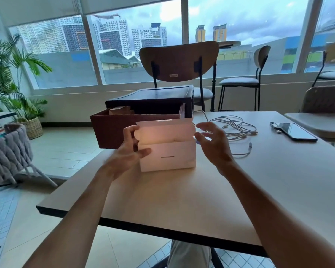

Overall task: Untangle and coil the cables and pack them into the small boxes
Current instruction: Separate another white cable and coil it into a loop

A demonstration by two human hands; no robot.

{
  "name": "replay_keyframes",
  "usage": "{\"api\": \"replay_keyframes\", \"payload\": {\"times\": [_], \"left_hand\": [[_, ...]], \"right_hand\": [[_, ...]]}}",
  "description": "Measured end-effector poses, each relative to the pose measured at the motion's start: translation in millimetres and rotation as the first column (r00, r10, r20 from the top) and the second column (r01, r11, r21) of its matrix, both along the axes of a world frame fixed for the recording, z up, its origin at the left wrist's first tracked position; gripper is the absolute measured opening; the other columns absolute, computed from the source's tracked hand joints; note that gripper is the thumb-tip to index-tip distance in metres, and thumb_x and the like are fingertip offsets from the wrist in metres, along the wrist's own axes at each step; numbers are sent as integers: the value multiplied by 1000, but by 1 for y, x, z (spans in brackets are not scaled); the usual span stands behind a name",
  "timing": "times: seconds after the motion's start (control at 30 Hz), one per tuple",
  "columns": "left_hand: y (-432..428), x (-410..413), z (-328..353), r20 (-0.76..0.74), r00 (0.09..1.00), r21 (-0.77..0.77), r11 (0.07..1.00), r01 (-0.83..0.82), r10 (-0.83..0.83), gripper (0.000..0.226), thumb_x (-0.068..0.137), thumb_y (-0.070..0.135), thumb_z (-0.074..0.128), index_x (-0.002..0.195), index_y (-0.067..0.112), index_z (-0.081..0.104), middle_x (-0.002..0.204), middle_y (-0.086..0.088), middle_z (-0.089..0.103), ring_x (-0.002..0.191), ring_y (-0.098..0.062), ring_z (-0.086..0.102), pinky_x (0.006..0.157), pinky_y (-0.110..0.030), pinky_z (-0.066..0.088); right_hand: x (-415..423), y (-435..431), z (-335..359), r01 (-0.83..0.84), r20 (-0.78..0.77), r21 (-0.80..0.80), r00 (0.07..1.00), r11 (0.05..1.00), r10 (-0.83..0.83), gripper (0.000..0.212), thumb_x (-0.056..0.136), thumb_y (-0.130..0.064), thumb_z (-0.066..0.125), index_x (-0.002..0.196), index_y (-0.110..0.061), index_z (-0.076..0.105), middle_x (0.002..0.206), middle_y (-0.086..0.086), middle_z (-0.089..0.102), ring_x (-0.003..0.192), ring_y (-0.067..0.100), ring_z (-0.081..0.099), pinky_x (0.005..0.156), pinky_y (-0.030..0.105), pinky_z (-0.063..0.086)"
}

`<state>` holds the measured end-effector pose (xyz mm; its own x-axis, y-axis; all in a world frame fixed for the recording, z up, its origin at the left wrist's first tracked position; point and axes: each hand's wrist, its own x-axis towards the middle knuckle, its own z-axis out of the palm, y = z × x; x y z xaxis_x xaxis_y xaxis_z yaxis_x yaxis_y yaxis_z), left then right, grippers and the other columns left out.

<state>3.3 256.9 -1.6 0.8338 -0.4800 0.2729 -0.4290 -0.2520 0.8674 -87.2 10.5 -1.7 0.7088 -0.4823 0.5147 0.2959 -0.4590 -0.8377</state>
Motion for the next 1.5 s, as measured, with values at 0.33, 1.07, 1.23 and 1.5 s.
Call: {"api": "replay_keyframes", "payload": {"times": [0.33,1.07,1.23,1.5], "left_hand": [[-28,-8,-13,181,950,61,961,-270,255,45,99,20,57,123,25,19,136,-3,46,113,-19,53,106,-42,45],[3,-10,-12,150,900,-255,896,-364,409,40,83,9,78,114,18,56,110,3,64,99,-9,62,76,-11,47],[8,-4,-19,217,855,-216,878,-428,471,56,84,4,76,134,13,52,129,-6,63,110,-15,61,83,-11,48],[17,4,-29,296,914,2,957,-291,278,86,83,15,79,151,28,29,152,2,37,131,-27,48,106,-50,47]], "right_hand": [[-3,8,-8,-50,-72,-39,996,998,47,42,89,-6,65,130,-13,61,123,-2,66,98,13,67,88,35,57],[0,25,-23,-293,-7,131,955,947,297,40,89,8,62,114,-24,59,125,-2,63,113,16,62,84,22,52],[10,34,-26,-292,-40,125,954,948,299,52,88,16,53,131,-12,59,130,1,63,120,18,60,103,37,50],[9,41,-26,-348,-10,241,933,906,361,51,90,20,39,124,-12,59,122,2,61,122,21,56,95,32,54]]}}
